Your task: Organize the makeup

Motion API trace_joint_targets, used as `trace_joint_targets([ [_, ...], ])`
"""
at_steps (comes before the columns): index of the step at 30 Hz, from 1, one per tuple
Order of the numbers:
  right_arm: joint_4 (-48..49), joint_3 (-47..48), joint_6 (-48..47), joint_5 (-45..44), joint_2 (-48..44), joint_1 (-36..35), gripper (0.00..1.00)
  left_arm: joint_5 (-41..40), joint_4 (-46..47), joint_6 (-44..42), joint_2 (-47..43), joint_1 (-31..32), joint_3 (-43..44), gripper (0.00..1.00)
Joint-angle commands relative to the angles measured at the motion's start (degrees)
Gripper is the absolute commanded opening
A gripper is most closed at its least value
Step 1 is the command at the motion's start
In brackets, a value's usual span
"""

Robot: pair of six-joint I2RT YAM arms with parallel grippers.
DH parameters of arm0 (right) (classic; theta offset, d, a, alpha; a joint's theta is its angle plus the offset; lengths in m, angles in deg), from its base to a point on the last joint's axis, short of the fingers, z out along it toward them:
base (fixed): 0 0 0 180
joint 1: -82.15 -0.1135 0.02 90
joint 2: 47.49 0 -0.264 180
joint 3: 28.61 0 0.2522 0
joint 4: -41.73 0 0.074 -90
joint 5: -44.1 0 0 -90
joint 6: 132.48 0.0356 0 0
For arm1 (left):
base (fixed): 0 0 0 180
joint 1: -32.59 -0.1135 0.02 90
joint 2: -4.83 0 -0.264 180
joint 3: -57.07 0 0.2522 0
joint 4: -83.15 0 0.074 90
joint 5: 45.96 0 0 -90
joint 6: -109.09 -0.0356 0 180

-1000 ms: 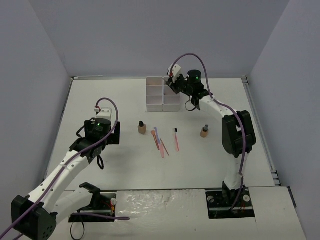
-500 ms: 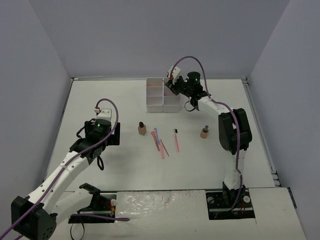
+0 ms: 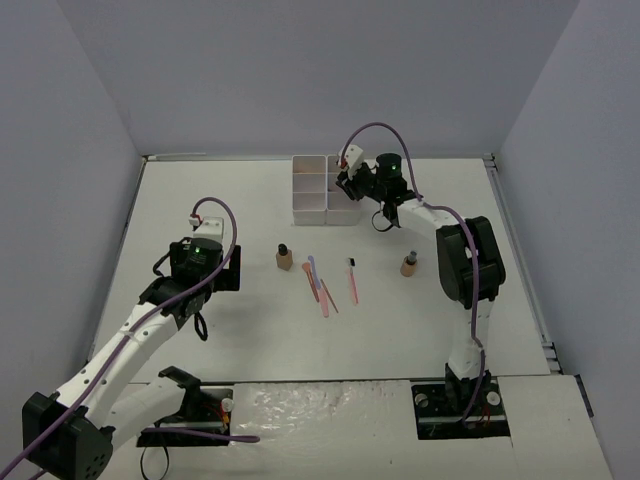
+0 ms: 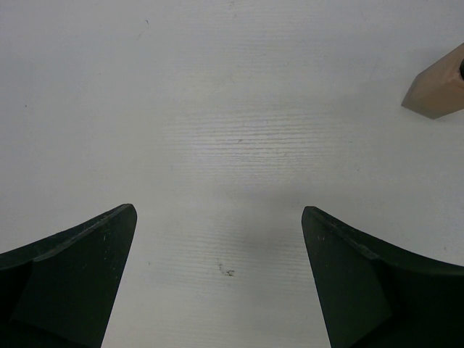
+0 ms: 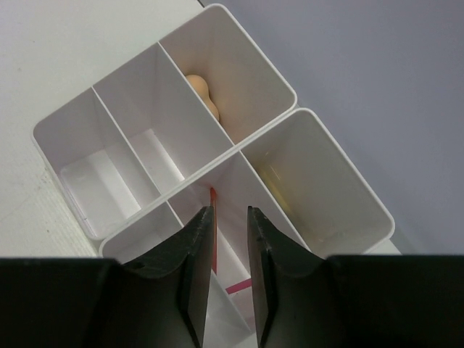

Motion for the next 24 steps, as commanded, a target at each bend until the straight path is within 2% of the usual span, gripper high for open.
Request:
trace_joint_targets([
  [1,1.71,-0.32,0.73,-2.87,-8.35,-0.38,0.3,-0.04,2.24,-0.12,-0.82,-0.43,1.29,0.97],
  [4,-1.9,-1.4,3.31,-9.0,-13.73,-1.73,0.34,-0.03,2.42,-0.12,-0.9,-0.43,1.29,0.97],
  [8,-6.87,-4.62,13.38,-17.06,-20.46,-3.6,0.4,0.04,2.48,-0.06,-0.91,-0.5,1.38,0.97],
  [14,-24.7,-8.06,28.02,-31.53,-27.78,-9.6,0.42,-0.35,2.27,-0.12,-1.23,-0.43,1.38,0.97],
  [18,-29.88,-15.45,38.3,-32.85,-31.57,-12.08,0.41,-0.75,2.31,-0.21,-1.44,-0.51,1.31,0.97],
  [24,-30.39,-26.94,50.6,-35.2,-35.52,-12.79,0.35,-0.99,2.17,-0.21,-1.44,-0.43,1.45,0.97],
])
